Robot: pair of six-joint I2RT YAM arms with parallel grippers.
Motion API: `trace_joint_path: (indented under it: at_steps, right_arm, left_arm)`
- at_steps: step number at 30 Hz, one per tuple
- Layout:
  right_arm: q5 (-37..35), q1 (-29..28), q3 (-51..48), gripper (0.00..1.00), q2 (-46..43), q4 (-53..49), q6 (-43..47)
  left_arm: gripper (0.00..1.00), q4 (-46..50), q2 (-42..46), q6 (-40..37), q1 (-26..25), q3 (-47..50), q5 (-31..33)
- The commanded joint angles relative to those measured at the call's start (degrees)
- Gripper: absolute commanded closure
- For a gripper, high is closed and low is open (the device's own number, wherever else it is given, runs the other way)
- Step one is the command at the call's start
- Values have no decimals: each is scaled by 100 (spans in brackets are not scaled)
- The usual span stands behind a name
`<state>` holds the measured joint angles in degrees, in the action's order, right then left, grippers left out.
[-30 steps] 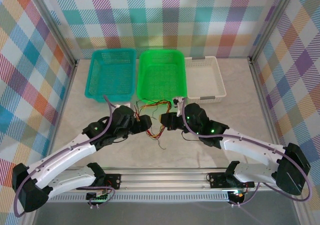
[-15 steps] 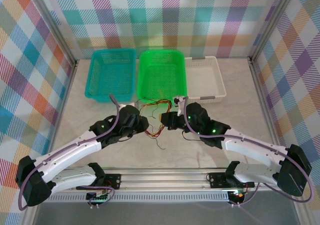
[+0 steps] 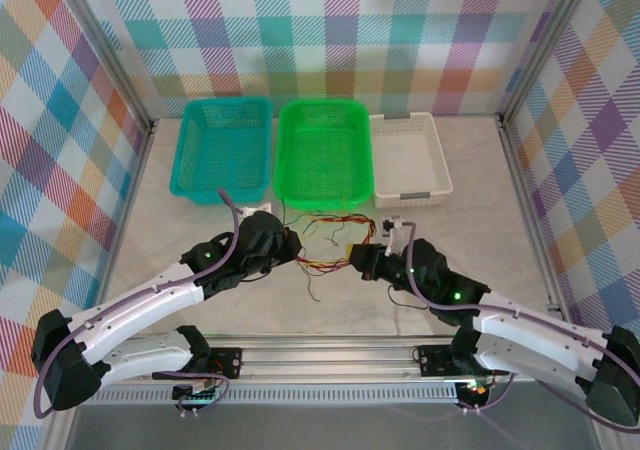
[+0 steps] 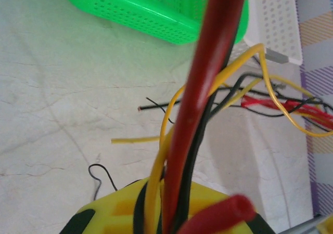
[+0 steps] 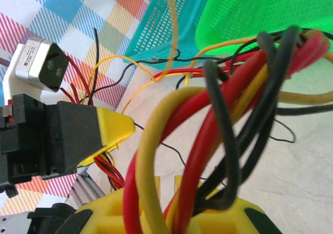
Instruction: Untangle the cables
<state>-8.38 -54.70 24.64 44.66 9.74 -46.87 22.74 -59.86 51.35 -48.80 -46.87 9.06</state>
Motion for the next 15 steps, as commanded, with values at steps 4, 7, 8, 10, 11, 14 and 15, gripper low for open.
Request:
trace_joint_path:
  at_steps: [4, 7, 8, 10, 11, 14, 15]
  right_arm:
    - [-465, 65, -470, 100, -993, -304, -230]
    - [-478, 73, -629, 94, -1383, -644, -279]
    - [-462, 73, -674, 90, -1490, -687, -282]
    - [-429, 64, -698, 80, -1621, -756, -281]
    - [-402, 73, -677, 74, -1660, -791, -258]
    - [-381, 73, -491, 56, -1689, -1058, -149]
    - [-367, 73, -419, 52, -1689, -1173, -84]
  left_arm:
    - [100, 628, -184, -96, 76, -204, 853]
    - [100, 577, -381, -234, 77, -374, 856]
    - [100, 549, -464, -277, 76, -443, 848]
    - [100, 483, -635, -434, 80, -589, 797]
    - [100, 461, -734, -524, 80, -674, 785]
    - [100, 389, -1028, -911, 81, -964, 678]
    - [100, 386, -1121, -1060, 81, -1062, 617]
